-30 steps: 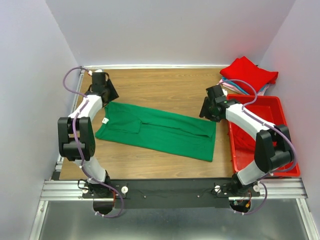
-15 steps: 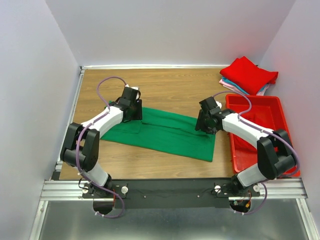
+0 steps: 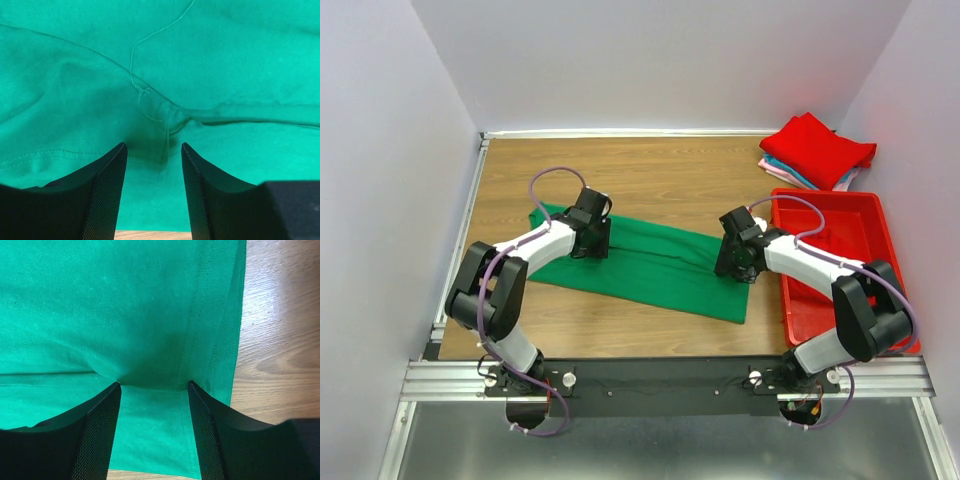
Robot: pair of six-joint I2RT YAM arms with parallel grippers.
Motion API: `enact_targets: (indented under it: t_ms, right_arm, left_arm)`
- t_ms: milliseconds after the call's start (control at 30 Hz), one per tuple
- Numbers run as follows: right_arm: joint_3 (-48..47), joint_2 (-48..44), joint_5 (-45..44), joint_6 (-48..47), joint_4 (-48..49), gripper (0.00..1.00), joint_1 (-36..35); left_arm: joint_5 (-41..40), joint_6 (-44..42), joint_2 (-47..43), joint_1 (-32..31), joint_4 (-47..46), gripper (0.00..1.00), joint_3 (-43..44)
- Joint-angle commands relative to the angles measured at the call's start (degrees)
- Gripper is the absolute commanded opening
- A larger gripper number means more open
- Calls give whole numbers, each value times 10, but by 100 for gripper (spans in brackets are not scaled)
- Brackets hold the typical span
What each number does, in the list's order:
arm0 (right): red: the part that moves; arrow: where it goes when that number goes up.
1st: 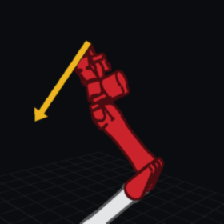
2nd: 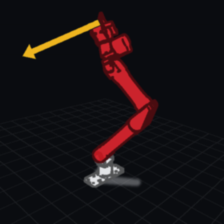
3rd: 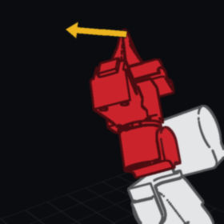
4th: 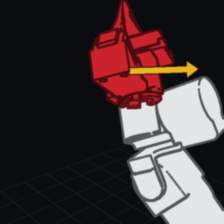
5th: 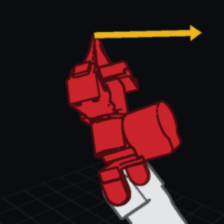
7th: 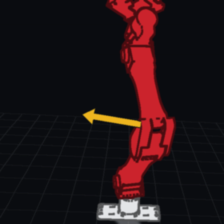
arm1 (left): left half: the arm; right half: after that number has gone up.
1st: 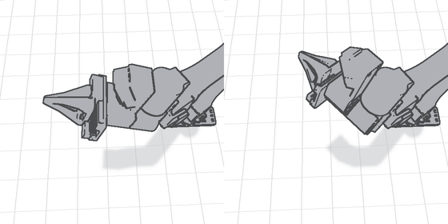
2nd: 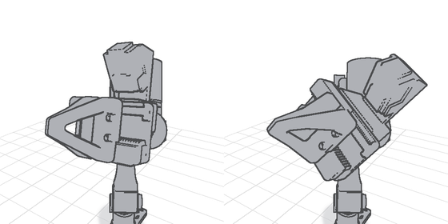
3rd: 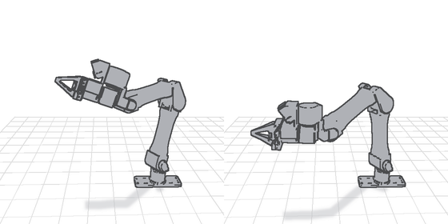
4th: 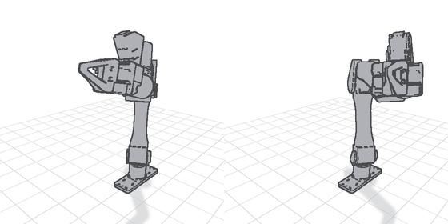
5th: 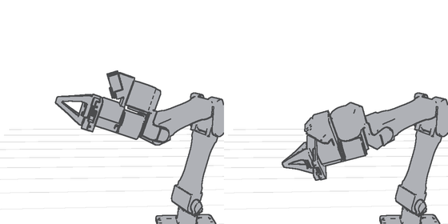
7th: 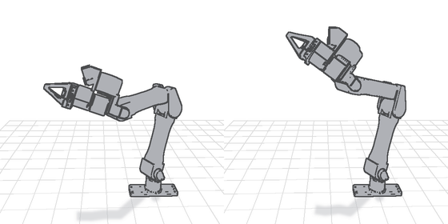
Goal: Fold and stack the t-shirts
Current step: Fold the tshirt
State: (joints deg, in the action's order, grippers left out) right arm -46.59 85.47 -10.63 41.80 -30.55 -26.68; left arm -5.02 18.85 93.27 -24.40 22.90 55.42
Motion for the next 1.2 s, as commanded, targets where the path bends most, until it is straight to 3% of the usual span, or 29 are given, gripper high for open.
enact_targets:
  t_ms: [0, 233, 267, 400, 533, 1167]
  right_arm:
    - [7, -10, -25, 12, -1, 63, -5]
    - [6, -12, -27, 12, -1, 63, -4]
    - [6, -11, -28, 11, -1, 63, -5]
    - [6, -6, -31, 12, -1, 63, -5]
    - [5, 0, -33, 13, -2, 63, -5]
    - [26, -6, -41, 18, -6, 63, -5]
  left_arm:
    - [-25, -7, 15, -9, -1, 53, -9]
    - [-37, -7, 15, -17, 7, 34, -8]
    - [-37, -6, 12, -18, 8, 25, -9]
    - [-33, -8, 5, -19, 17, 5, -11]
    - [-36, -10, -8, -21, 33, 0, -12]
    - [-77, 29, -45, -21, 108, 0, 17]
